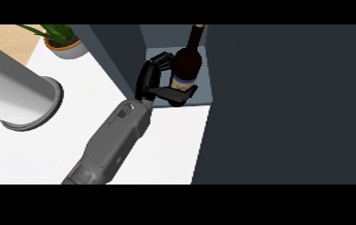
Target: Pick up the wine, place it into the cabinet and close the cabinet
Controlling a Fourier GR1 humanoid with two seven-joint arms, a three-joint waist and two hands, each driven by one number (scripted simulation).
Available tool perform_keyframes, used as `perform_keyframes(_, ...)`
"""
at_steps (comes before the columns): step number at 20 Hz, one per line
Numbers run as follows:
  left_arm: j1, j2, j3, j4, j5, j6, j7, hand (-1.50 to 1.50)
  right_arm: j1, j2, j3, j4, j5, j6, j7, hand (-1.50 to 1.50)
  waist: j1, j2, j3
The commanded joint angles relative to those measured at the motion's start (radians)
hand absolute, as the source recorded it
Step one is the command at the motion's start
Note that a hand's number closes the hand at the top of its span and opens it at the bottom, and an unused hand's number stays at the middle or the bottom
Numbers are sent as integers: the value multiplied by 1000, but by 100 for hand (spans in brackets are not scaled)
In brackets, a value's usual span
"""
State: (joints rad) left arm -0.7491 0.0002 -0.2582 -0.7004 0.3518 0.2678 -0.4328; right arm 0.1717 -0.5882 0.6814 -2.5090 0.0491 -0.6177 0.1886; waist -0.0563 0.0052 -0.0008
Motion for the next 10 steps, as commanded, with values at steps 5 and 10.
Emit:
perform_keyframes(5, -205, 0, -11, 217, 2, 81, 37, 150, 48, -29, -61, -168, -98, 35, 22, -150, -12, 7, 2)
perform_keyframes(10, -221, 0, -9, 317, 50, 98, 13, 150, 70, -16, -3, -171, -83, 51, -2, -150, -40, 12, 0)
